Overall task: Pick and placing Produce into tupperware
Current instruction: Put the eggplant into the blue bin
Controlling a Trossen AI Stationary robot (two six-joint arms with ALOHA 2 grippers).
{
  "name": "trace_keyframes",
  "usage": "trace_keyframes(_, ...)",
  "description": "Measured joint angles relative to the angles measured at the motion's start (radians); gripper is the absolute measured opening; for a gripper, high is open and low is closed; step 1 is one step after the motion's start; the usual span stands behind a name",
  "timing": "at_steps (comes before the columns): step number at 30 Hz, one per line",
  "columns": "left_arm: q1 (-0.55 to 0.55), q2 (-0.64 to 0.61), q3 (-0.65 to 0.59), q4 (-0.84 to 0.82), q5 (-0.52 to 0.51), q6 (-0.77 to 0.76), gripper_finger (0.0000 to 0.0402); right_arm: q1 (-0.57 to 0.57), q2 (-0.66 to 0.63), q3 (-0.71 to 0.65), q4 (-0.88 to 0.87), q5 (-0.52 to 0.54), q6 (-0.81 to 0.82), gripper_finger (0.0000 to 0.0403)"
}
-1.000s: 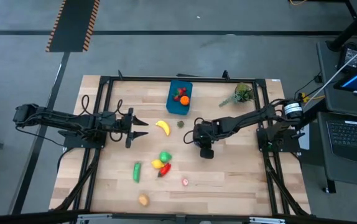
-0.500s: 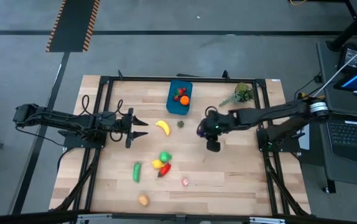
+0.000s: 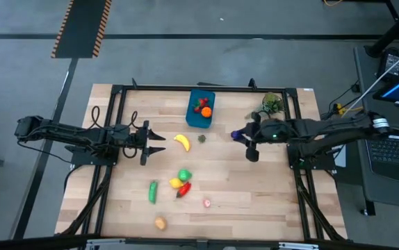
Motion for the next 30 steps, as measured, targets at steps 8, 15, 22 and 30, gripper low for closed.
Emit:
trace_keyframes(8,0.000,0.000,0.000,-0.001,0.000,0.000,0.0190,0.000,-0.117,-0.266,0.453,0.000,-0.106,0.0123)
trace_keyframes(15,0.000,0.000,0.000,-0.001,0.000,0.000,0.0190,-0.002,-0.128,-0.404,0.747,-0.012,-0.161,0.0123)
trace_keyframes(22,0.000,0.000,0.000,-0.001,0.000,0.000,0.0190,-0.030,-0.127,-0.517,1.009,-0.125,-0.168,0.0123)
trace_keyframes(30,0.000,0.000,0.000,-0.001,0.000,0.000,0.0190,-0.057,-0.126,-0.566,1.111,-0.185,-0.146,0.0123)
